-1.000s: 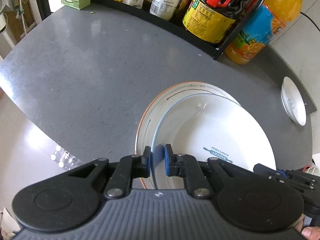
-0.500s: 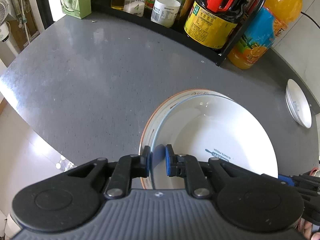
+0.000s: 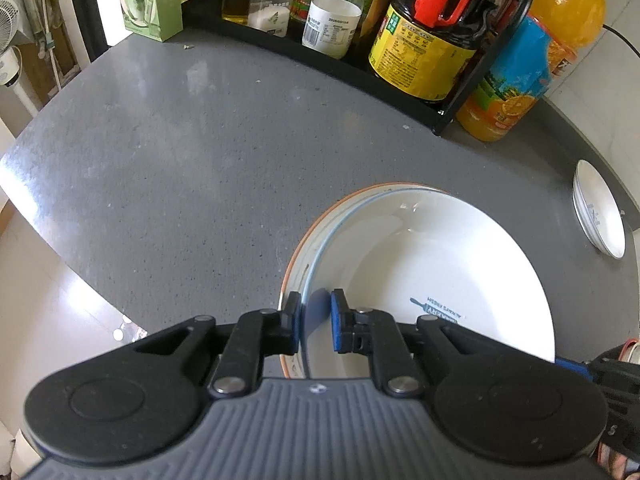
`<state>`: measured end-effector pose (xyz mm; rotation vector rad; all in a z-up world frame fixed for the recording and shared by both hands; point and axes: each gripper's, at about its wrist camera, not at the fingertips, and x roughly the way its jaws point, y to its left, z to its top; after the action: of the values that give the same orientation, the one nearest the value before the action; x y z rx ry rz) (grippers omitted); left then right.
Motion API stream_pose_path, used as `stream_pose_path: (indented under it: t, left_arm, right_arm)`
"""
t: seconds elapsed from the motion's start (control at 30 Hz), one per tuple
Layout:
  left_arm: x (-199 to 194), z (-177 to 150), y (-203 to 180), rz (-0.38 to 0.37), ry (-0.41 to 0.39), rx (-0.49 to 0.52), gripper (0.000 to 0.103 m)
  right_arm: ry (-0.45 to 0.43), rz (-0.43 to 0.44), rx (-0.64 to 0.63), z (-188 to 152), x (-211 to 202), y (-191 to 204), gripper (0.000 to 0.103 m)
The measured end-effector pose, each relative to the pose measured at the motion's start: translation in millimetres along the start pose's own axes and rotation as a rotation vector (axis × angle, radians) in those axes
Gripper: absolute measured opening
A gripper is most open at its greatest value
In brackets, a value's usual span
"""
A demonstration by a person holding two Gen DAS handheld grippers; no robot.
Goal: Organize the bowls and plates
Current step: 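Carry the 'Sweet' plate with both tools and lower it onto the orange-rimmed plate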
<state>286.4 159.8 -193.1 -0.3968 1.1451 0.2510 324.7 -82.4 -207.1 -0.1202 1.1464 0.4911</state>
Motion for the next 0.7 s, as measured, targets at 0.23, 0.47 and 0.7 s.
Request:
stream_pose_path:
  t: [0.23,0.47,0.7]
  left_arm:
    - [1.2,2.8,0.8,-0.005,0.024,-0.001,0.013]
    - [4.4,7.1,13.6,-0.057,0.066,-0.102,0.013]
    - [15.4,4.9,33.0,-0.144,0.14,-0.231,0.013]
  right_arm:
    - [-0.016,-0.02,0.017,2.7,2.8,2.4,0.016]
    - [-0.033,-0.02,0.052,2.2,-2.2,-0.9,0.014]
    - [-0.056,-0.035,0.056,-0.2,-14.6,-2.1,0.011]
